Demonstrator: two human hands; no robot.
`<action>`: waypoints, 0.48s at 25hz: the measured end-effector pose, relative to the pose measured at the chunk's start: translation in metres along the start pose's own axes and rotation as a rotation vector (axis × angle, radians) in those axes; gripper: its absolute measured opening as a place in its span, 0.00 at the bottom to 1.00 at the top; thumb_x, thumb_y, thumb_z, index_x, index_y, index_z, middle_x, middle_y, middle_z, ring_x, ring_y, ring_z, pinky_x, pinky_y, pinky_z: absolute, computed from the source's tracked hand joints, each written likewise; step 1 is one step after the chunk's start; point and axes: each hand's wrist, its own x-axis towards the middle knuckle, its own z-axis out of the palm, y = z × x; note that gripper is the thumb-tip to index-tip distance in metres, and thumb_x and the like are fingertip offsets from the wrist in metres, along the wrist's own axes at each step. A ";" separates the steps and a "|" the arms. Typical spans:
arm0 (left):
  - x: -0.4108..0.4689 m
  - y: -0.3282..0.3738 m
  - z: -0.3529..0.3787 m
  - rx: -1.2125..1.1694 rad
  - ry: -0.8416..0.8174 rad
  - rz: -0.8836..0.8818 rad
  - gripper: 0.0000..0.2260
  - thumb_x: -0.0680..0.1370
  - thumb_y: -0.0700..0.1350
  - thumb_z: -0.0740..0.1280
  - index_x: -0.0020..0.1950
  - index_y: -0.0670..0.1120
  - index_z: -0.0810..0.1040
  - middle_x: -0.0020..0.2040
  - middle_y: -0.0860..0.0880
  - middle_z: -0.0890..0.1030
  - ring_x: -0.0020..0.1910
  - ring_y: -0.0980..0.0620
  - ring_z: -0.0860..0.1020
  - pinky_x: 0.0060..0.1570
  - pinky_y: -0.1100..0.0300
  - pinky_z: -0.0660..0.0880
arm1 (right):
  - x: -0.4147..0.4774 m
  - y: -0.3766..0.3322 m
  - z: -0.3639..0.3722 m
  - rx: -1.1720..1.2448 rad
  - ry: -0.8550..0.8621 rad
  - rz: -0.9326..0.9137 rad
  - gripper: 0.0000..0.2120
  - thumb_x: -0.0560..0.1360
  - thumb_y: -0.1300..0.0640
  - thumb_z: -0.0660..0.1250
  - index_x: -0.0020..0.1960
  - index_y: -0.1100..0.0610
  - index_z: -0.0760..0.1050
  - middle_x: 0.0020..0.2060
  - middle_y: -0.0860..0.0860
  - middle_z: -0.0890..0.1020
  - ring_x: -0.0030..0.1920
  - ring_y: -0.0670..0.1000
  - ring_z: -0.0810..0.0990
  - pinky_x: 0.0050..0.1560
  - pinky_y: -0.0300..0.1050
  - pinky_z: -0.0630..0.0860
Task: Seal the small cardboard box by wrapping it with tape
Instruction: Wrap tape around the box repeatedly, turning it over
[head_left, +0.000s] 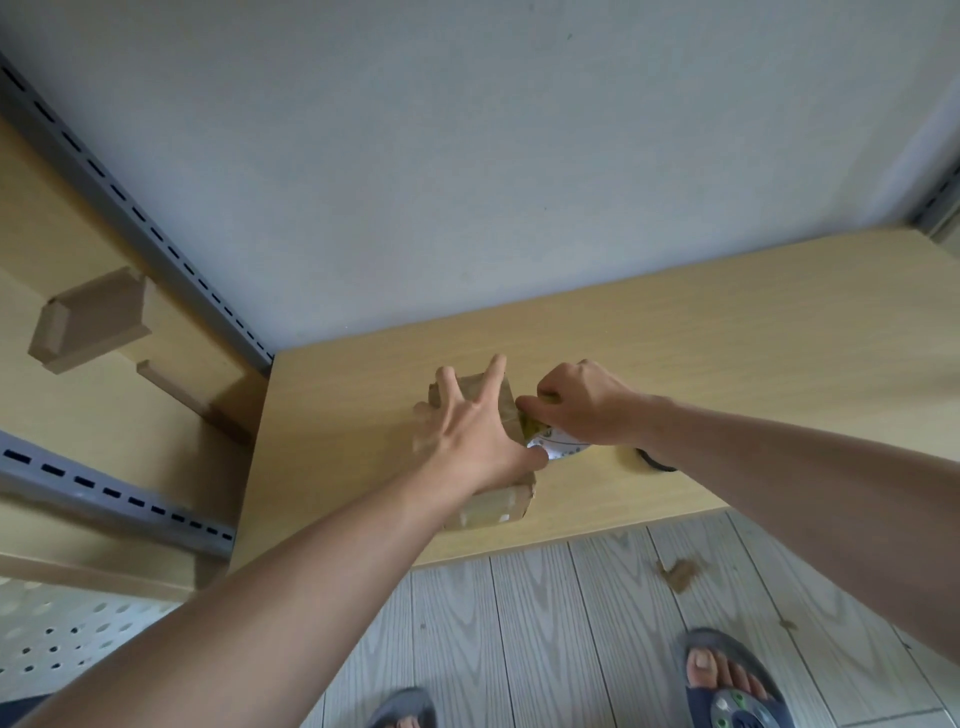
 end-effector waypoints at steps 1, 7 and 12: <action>0.005 0.000 -0.003 -0.040 -0.028 -0.025 0.51 0.68 0.65 0.73 0.80 0.65 0.42 0.80 0.46 0.44 0.74 0.31 0.60 0.64 0.42 0.71 | 0.000 0.001 -0.001 0.004 0.002 -0.004 0.24 0.79 0.46 0.64 0.28 0.57 0.69 0.24 0.51 0.70 0.26 0.51 0.67 0.28 0.43 0.61; 0.023 -0.050 0.018 -0.979 -0.042 0.158 0.47 0.59 0.52 0.76 0.75 0.63 0.61 0.71 0.44 0.69 0.67 0.43 0.75 0.64 0.42 0.77 | 0.006 -0.013 -0.050 0.293 0.211 -0.083 0.26 0.81 0.44 0.61 0.28 0.54 0.62 0.24 0.47 0.64 0.24 0.46 0.61 0.26 0.41 0.56; 0.040 -0.070 0.001 -0.369 -0.064 0.321 0.64 0.57 0.68 0.75 0.82 0.57 0.39 0.83 0.53 0.46 0.82 0.51 0.50 0.79 0.44 0.55 | 0.014 -0.034 -0.035 0.343 0.192 -0.088 0.27 0.80 0.45 0.62 0.27 0.53 0.59 0.21 0.45 0.61 0.21 0.45 0.58 0.25 0.41 0.56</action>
